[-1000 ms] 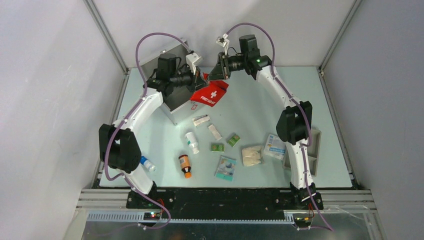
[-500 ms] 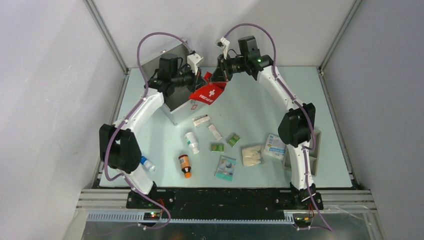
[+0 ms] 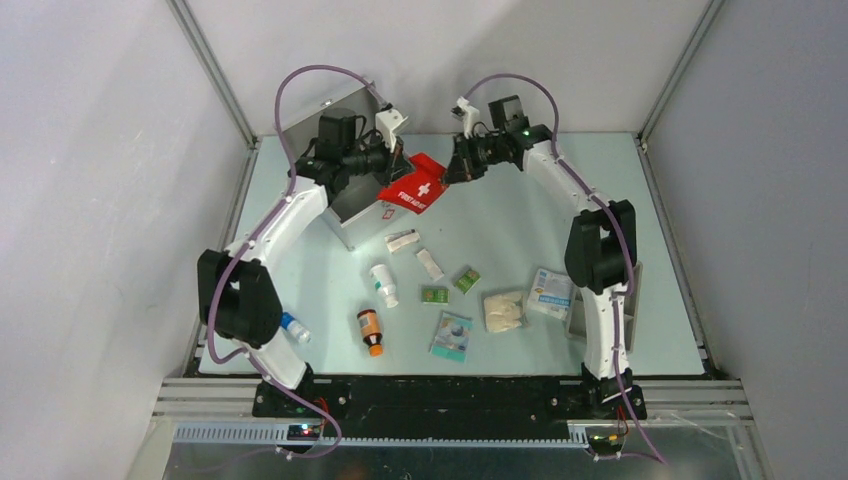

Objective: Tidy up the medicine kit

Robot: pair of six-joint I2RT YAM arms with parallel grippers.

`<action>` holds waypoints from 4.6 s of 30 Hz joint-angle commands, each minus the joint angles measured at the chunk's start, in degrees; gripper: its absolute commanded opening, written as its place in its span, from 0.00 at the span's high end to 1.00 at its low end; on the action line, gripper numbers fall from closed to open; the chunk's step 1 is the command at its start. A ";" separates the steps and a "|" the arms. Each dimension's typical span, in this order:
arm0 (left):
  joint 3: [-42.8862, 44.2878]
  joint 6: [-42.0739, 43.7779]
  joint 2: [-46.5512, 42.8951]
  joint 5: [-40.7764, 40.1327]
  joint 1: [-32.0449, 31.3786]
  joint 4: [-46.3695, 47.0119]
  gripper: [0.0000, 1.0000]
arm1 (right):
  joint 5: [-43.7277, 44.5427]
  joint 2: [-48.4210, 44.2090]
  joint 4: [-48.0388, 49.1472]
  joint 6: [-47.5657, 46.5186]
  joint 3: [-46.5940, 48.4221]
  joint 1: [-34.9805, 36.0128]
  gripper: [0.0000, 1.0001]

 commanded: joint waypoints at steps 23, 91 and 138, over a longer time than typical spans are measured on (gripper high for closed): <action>-2.80 -21.24 -10.66 -11.49 6.34 17.10 1.00 | -6.44 -3.00 0.77 -0.15 -5.72 -9.41 0.43; 7.28 -67.95 21.53 -55.39 4.29 -1.27 0.70 | -0.30 -8.58 -3.69 -6.05 -12.15 -8.45 0.40; -28.95 40.81 -23.57 4.63 6.07 -20.39 0.00 | 12.83 -26.37 -14.12 -33.97 -36.84 -5.33 0.27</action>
